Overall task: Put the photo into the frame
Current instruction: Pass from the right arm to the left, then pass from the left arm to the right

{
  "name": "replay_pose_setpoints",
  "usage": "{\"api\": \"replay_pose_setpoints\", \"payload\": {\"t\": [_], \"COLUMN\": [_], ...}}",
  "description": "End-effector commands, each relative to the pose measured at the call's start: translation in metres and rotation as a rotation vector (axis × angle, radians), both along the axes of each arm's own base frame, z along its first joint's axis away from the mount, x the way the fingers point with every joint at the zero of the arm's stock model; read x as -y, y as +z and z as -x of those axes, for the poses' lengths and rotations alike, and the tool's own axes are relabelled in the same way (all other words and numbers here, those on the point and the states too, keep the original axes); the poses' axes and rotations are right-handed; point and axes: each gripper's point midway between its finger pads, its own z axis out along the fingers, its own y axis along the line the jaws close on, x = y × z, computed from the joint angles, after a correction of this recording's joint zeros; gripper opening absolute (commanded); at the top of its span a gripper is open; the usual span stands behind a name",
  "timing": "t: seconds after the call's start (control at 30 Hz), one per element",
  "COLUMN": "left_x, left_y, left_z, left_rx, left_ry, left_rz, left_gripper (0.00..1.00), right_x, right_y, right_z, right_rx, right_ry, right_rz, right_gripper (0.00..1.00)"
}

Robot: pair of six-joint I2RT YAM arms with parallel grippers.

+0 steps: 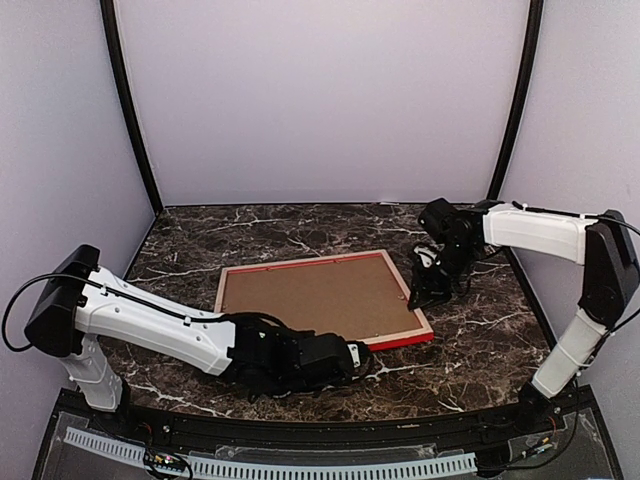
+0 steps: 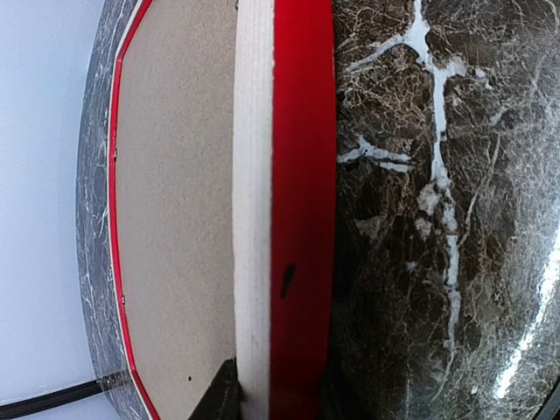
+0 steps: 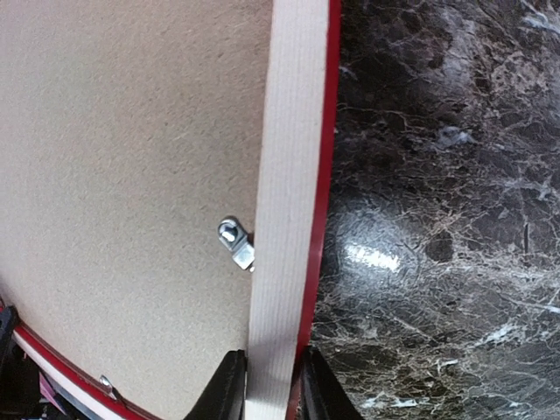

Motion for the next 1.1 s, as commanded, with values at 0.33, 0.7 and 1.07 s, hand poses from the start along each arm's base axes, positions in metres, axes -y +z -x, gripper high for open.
{"api": "replay_pose_setpoints", "payload": {"t": [0.33, 0.7, 1.07], "left_x": [-0.005, 0.001, -0.002], "left_y": [0.093, 0.171, 0.228], "left_z": [-0.021, -0.016, -0.029], "left_rx": [0.174, 0.162, 0.106], "left_ry": [0.051, -0.005, -0.002], "left_rz": [0.089, 0.162, 0.229], "left_gripper": [0.0, 0.0, 0.0], "right_x": [-0.007, 0.001, 0.025], "right_y": [0.061, 0.131, 0.178], "right_z": [-0.003, -0.048, -0.073], "right_rx": [0.109, 0.317, 0.449], "right_ry": [0.038, -0.039, -0.106], "right_rz": [-0.107, -0.206, -0.26], "right_gripper": [0.37, 0.39, 0.4]}}
